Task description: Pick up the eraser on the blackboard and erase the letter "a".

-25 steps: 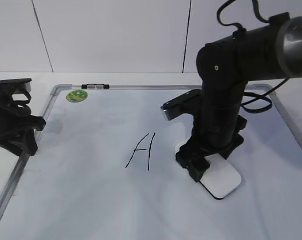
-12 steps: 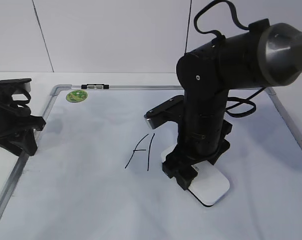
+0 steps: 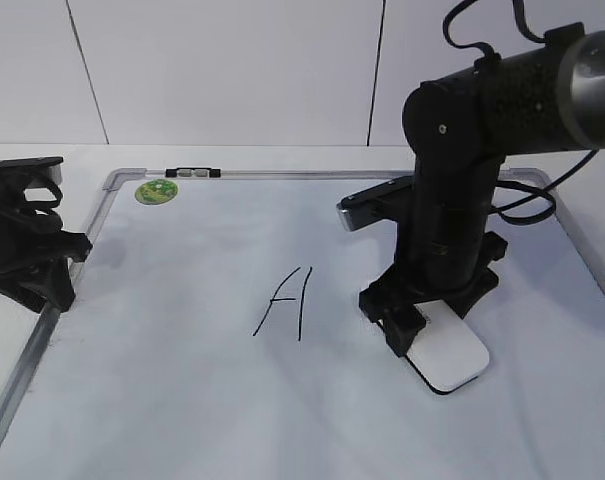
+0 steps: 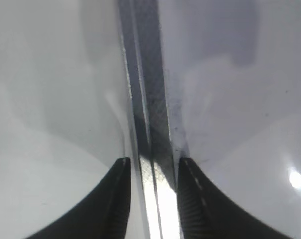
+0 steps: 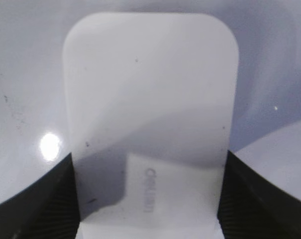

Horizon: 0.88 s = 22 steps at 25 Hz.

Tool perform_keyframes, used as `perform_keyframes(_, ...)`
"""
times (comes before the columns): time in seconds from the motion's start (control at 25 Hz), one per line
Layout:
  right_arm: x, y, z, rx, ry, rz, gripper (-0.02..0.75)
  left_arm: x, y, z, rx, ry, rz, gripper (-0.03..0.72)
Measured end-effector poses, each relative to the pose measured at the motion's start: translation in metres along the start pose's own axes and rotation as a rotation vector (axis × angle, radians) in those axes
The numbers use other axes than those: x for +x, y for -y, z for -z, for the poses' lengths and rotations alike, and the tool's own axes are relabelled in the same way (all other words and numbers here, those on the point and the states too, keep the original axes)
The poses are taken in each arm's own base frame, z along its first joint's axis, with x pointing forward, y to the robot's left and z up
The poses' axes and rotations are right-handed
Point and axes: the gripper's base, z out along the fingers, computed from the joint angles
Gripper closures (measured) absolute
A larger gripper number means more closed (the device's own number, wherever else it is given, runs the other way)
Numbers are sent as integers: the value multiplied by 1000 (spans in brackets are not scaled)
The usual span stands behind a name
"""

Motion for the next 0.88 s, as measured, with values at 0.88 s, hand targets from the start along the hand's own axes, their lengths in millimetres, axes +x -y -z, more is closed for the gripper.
perform_keyframes(0.88, 52, 48, 94, 155, 163, -379, 184, 0, 0, 0, 0, -3, 0, 448)
